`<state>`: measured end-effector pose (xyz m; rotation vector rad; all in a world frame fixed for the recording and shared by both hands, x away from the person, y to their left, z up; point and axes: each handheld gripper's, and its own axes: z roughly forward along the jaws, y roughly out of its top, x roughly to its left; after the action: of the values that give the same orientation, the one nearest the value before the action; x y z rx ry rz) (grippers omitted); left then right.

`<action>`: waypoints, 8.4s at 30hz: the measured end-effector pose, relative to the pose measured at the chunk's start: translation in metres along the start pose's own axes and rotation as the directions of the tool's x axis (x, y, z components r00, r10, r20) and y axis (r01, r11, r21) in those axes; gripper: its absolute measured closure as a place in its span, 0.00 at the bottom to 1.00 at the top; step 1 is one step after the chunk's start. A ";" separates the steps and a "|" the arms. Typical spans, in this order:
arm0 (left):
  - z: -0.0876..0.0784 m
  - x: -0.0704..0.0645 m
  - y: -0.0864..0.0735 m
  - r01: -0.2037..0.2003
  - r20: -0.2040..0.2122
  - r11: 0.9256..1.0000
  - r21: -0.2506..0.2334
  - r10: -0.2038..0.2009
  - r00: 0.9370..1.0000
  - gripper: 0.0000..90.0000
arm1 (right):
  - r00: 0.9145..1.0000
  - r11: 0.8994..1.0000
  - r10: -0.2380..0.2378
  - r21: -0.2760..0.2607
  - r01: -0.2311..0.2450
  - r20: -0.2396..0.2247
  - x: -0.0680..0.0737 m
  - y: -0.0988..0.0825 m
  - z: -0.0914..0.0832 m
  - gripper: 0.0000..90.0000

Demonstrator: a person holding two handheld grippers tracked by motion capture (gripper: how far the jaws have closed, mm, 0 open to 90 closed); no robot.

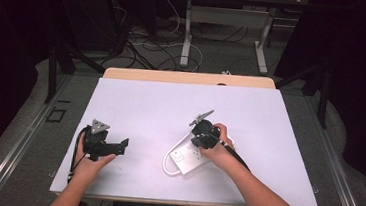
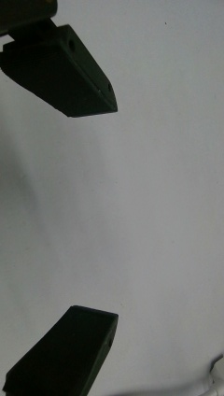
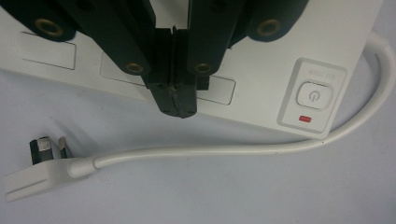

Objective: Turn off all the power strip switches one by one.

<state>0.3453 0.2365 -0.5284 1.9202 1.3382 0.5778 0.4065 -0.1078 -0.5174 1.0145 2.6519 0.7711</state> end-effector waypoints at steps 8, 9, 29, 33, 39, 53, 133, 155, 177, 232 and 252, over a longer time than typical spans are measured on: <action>0.000 0.000 0.000 0.000 0.000 1.000 -0.001 0.000 1.000 0.02 | 1.000 1.000 -0.002 0.001 0.002 0.007 0.001 0.000 0.000 1.00; 0.000 0.000 0.000 0.000 0.000 1.000 0.000 0.000 1.000 0.02 | 1.000 1.000 -0.005 -0.001 0.005 0.004 0.001 0.000 -0.001 1.00; 0.001 0.000 0.000 -0.002 0.001 1.000 -0.001 0.002 1.000 0.02 | 0.996 0.998 0.057 -0.005 -0.057 0.062 -0.021 -0.004 -0.005 1.00; 0.001 0.000 0.000 -0.002 0.001 1.000 0.000 0.002 1.000 0.02 | 0.994 0.997 0.079 -0.006 -0.079 0.073 -0.023 -0.004 -0.006 1.00; 0.001 0.000 0.000 0.004 0.004 1.000 -0.001 -0.004 1.000 0.02 | 0.995 0.997 0.072 -0.007 -0.071 0.075 -0.027 -0.005 -0.006 1.00; 0.001 0.000 0.000 0.004 0.004 1.000 -0.001 -0.004 1.000 0.02 | 0.993 0.995 0.093 -0.042 -0.090 0.076 -0.032 -0.006 -0.004 0.98; 0.001 0.000 0.000 -0.007 0.004 1.000 0.007 0.007 1.000 0.02 | 0.990 0.994 0.107 -0.020 -0.106 0.091 -0.037 -0.005 -0.010 1.00; 0.002 0.000 0.000 0.001 0.006 1.000 0.006 -0.001 1.000 0.02 | 0.979 0.991 0.136 -0.009 -0.136 0.150 -0.061 -0.005 -0.014 1.00; 0.002 0.000 0.000 -0.001 0.006 1.000 0.007 0.001 1.000 0.02 | 0.977 0.987 0.158 0.006 -0.161 0.143 -0.066 -0.006 -0.009 0.98; 0.001 0.001 0.001 -0.004 0.012 1.000 0.001 0.004 1.000 0.02 | 0.977 0.987 0.162 -0.020 -0.161 0.137 -0.063 -0.009 -0.012 0.95; 0.003 -0.001 0.001 0.007 0.007 1.000 -0.002 -0.007 1.000 0.02 | 0.969 0.977 0.209 -0.078 -0.200 0.133 -0.059 -0.021 -0.040 0.63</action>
<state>0.3476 0.2349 -0.5295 1.9135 1.3385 0.5681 0.4245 -0.1764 -0.4950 1.2898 2.4148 0.7882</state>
